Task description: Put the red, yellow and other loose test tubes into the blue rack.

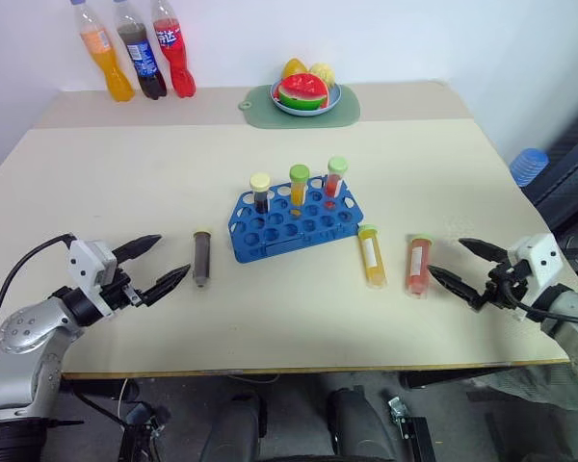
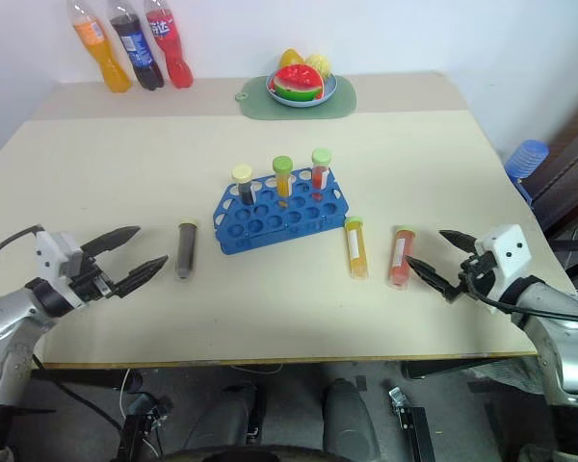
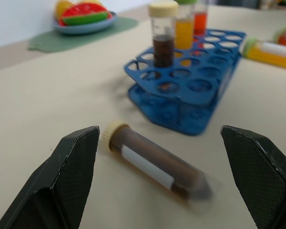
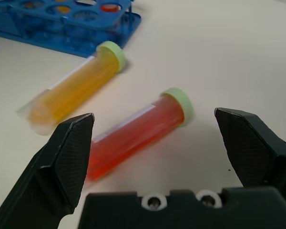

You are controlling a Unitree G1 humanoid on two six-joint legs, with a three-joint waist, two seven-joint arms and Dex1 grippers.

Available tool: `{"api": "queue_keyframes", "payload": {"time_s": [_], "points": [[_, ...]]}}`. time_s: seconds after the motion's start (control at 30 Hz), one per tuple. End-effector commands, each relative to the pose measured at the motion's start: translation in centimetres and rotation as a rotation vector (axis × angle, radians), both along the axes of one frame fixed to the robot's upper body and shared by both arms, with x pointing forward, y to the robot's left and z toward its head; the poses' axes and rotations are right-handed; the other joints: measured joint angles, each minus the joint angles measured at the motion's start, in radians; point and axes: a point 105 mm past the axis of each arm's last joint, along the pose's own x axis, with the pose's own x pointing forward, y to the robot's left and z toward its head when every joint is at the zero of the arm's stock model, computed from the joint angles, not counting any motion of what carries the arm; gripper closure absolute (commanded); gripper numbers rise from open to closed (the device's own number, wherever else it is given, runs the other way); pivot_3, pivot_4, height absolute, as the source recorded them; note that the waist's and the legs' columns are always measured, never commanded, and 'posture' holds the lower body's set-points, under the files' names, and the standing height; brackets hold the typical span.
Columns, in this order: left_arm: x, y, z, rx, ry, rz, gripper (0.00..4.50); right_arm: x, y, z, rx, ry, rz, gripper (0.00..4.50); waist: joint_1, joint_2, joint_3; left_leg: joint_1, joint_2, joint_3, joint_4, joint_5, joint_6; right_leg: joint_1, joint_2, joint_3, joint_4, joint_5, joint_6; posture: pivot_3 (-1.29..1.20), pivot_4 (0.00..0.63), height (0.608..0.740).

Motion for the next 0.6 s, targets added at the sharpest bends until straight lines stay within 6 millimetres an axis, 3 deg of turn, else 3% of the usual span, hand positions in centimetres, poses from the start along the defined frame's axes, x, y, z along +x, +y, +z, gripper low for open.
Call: {"api": "queue_keyframes", "payload": {"time_s": [0.03,0.33,0.4,0.6], "points": [[-0.4,-0.1,0.8,0.035,-0.015,-0.025,0.30,-0.4,0.2,1.6,-0.011,-0.042,0.020,0.00,0.002,0.000,0.000,0.000,0.000,0.000,0.000,0.000,0.000,0.000,0.000,0.000,0.000,0.000,0.000,0.00,0.150,0.740],[0.1,-1.3,1.5,0.009,-0.028,-0.071,0.30,0.2,-0.2,1.3,-0.021,-0.015,-0.033,0.00,0.004,0.000,0.000,0.000,0.000,0.000,0.000,0.000,0.000,0.000,0.000,0.000,0.000,0.000,-0.001,0.00,0.150,0.740],[0.1,-2.0,1.4,0.016,-0.031,-0.096,0.30,0.5,0.0,1.9,-0.009,-0.017,-0.040,0.00,0.003,0.000,0.000,0.000,0.000,0.000,0.000,0.000,0.000,0.000,0.000,0.000,0.000,0.000,-0.001,0.00,0.150,0.740],[-0.3,-3.9,0.5,0.049,-0.031,-0.162,0.30,2.6,-0.5,5.4,-0.027,-0.001,-0.283,0.00,0.002,0.001,0.001,0.000,0.000,0.000,0.000,0.000,0.000,-0.001,0.000,0.000,0.000,-0.001,-0.001,0.00,0.150,0.740]]}}
